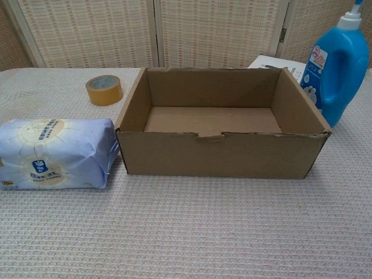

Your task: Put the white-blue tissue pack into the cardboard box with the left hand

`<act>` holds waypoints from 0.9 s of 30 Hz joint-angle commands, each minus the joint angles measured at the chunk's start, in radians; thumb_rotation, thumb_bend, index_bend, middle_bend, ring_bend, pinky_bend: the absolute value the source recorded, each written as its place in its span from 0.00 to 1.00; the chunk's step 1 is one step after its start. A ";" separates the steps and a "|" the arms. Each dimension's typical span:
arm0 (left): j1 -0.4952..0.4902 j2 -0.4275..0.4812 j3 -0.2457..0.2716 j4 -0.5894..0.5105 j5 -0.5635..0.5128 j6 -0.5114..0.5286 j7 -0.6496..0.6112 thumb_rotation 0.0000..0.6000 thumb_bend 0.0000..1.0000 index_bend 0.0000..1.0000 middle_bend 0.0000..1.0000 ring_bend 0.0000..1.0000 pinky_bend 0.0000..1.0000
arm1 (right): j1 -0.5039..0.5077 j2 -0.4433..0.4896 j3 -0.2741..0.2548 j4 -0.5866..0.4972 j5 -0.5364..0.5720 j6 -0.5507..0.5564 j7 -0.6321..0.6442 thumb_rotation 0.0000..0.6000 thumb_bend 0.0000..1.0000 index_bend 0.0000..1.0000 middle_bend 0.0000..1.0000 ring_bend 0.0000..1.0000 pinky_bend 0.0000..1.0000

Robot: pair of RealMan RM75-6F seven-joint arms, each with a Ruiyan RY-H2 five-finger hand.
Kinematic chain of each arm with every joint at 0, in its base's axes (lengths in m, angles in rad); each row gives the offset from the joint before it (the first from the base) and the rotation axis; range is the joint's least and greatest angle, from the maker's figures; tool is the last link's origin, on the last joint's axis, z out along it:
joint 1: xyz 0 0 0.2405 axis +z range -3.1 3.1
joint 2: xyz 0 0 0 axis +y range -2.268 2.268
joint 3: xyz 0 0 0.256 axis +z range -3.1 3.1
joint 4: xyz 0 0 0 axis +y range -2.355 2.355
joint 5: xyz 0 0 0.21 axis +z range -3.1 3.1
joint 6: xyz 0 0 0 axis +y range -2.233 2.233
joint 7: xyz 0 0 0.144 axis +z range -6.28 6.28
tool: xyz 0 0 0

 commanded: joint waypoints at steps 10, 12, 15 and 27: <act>-0.006 0.008 0.001 -0.032 0.015 0.007 0.010 1.00 0.20 0.00 0.00 0.00 0.10 | 0.000 0.002 -0.004 -0.002 -0.008 0.003 0.008 1.00 0.00 0.10 0.00 0.00 0.00; -0.008 0.018 -0.003 -0.045 0.009 0.004 0.011 1.00 0.20 0.00 0.00 0.00 0.10 | 0.000 0.002 -0.003 -0.003 -0.008 0.004 0.005 1.00 0.00 0.10 0.00 0.00 0.00; -0.013 0.036 -0.005 -0.068 -0.004 -0.017 0.012 1.00 0.20 0.00 0.00 0.00 0.10 | 0.000 -0.002 -0.004 0.003 -0.001 -0.007 -0.001 1.00 0.00 0.10 0.00 0.00 0.00; -0.038 0.227 0.027 -0.374 -0.053 -0.160 0.119 1.00 0.18 0.00 0.00 0.00 0.09 | 0.008 -0.012 -0.006 0.021 0.005 -0.030 0.006 1.00 0.00 0.10 0.00 0.00 0.00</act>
